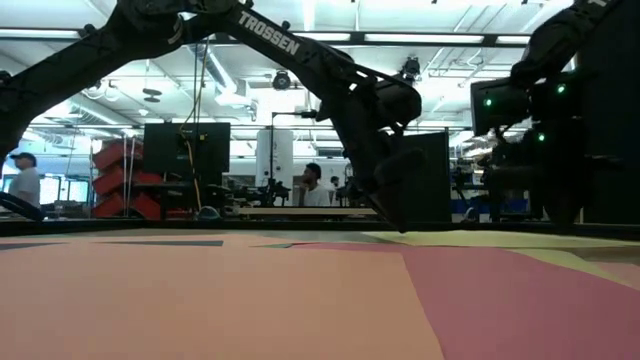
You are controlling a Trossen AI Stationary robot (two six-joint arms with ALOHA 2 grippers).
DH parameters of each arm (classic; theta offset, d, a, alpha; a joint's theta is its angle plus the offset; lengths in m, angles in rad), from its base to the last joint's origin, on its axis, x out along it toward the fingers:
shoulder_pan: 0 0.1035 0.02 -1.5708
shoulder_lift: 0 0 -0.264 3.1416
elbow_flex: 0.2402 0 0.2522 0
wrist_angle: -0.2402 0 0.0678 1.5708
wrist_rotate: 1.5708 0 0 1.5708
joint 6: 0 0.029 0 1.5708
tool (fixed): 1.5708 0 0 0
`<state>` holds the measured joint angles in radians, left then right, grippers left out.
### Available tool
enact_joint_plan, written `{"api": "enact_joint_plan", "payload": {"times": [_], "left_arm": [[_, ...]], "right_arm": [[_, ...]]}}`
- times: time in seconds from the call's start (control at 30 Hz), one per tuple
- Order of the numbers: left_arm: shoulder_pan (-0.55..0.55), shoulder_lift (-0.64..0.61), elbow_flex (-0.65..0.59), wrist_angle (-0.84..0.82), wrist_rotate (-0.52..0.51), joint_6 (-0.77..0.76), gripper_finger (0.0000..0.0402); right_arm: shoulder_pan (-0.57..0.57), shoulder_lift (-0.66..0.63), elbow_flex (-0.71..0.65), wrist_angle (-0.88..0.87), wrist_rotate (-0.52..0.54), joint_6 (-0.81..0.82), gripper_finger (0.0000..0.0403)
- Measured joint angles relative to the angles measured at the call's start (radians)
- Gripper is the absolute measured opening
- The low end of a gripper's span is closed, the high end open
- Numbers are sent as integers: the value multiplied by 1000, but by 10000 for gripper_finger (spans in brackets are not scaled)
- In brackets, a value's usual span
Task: Organize paper
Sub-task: Stack the yellow colored paper on top of the yellow colored paper
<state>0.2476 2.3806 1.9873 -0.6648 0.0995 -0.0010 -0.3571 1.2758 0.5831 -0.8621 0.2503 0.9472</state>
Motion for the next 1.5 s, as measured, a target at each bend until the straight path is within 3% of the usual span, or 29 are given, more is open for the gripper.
{"api": "enact_joint_plan", "payload": {"times": [0.33,0.77,1.17,1.5], "left_arm": [[18,-3,111,-145,-24,21,0],[58,-2,78,-336,-76,72,0],[91,-6,11,-288,-74,29,0],[91,-3,12,-217,-79,29,0]], "right_arm": [[-44,-89,0,-63,113,13,0],[-188,41,0,-60,149,-20,0],[-210,151,1,16,98,-88,0],[-201,140,2,67,78,-115,0]]}}
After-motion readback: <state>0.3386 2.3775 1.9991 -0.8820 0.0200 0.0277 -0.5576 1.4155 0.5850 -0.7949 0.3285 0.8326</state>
